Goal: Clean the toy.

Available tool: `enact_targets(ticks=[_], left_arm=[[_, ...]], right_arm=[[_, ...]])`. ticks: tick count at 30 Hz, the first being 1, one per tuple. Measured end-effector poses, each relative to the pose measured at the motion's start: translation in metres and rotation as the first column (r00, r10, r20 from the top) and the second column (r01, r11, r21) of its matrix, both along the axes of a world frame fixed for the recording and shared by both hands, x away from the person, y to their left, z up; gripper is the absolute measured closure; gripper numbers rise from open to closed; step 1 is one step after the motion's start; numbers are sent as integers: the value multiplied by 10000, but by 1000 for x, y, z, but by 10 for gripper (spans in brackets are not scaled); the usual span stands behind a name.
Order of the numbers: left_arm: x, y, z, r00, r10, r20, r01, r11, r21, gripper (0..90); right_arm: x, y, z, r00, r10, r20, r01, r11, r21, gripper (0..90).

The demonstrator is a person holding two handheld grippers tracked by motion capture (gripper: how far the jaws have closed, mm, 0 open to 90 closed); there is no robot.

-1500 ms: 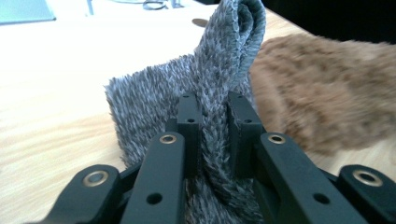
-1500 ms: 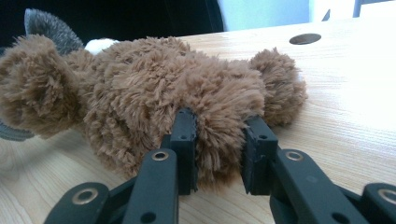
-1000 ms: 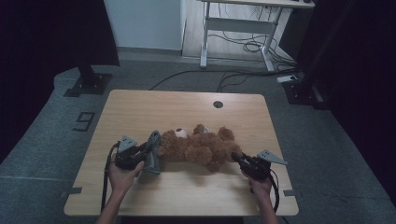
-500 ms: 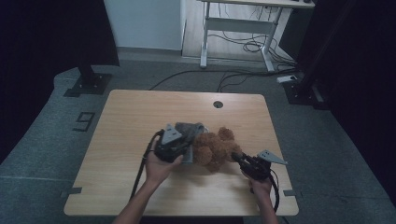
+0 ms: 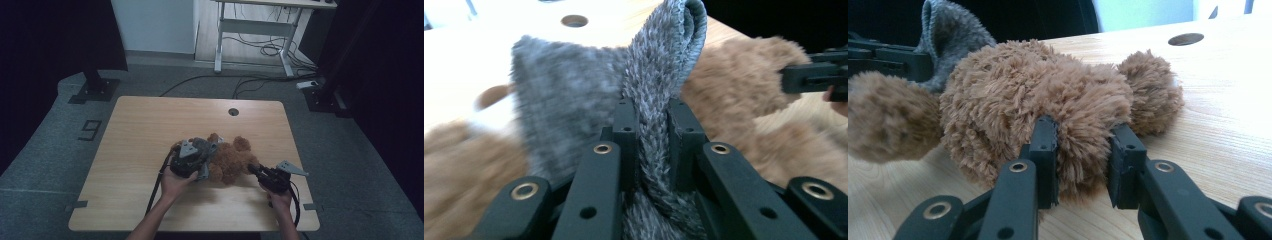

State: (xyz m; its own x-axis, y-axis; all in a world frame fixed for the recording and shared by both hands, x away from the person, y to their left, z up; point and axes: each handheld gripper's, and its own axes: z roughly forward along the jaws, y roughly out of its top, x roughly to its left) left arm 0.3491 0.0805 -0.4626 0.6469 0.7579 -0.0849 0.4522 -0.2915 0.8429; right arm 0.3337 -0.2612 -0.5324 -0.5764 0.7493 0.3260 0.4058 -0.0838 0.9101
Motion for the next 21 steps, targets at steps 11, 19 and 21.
enact_targets(ticks=[11, 19, 21], left_arm=[[-13, 53, 0, 9968, 741, 295, -722, 9955, -610, 767], [-7, 90, -10, 9879, 1544, -123, -1548, 9823, -1058, 765], [-6, 98, -12, 9829, 1833, -188, -1843, 9773, -1042, 766]], right_arm=[[-1, 0, 0, 9999, 136, 54, -136, 9999, 13, 699], [-1, 1, 0, 9998, 190, 54, -190, 9998, 29, 699], [-1, 1, 0, 9998, 200, 55, -200, 9998, 13, 699]])
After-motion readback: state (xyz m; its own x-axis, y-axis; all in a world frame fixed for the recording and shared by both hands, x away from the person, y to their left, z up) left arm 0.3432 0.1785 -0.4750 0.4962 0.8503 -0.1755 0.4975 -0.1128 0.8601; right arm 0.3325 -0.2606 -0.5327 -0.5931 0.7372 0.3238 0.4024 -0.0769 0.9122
